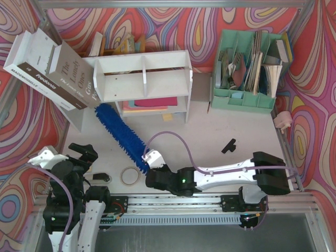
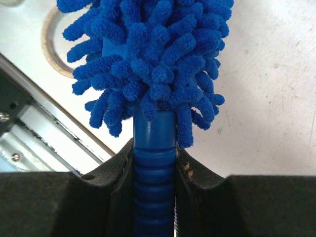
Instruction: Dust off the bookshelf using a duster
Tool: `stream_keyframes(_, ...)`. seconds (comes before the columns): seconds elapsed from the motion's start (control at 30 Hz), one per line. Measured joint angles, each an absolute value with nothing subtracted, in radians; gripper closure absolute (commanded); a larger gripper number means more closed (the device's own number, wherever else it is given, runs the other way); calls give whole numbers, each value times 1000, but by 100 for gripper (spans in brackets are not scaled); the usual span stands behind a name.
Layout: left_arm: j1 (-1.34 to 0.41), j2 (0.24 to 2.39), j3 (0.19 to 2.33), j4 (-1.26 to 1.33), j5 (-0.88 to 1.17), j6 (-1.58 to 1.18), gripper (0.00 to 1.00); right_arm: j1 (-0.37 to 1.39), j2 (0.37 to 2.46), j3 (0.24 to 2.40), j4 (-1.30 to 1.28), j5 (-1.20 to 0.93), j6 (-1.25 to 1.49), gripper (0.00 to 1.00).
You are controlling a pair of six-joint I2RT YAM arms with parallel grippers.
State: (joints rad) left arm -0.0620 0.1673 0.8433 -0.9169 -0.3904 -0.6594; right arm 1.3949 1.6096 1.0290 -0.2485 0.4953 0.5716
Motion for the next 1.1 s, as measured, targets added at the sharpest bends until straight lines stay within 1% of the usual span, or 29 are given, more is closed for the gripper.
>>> stream_keyframes(0.13,-62,171,843,-917,-390,-659,2,1394,1548,1022,-220,480,538,100)
stream_keyframes(0.23,-62,171,843,-917,-390,-660,1,1394,1563,1039,-179,456,516,100)
stream_keyframes(0.53,-62,171,843,-917,-394,-663,2,1395,1785,1188,-114,376,456,100)
stream_keyframes(0.77,-62,171,843,-917,-394,-663,2,1395,1890,1200,-110,362,449,100)
stream_keyframes(0.97,-62,171,843,-917,-394,-663,2,1395,1896,1183,-130,369,445,100)
stream_keyframes(1.1,-62,171,843,-917,-394,-668,1,1395,1826,1108,-132,369,414,100)
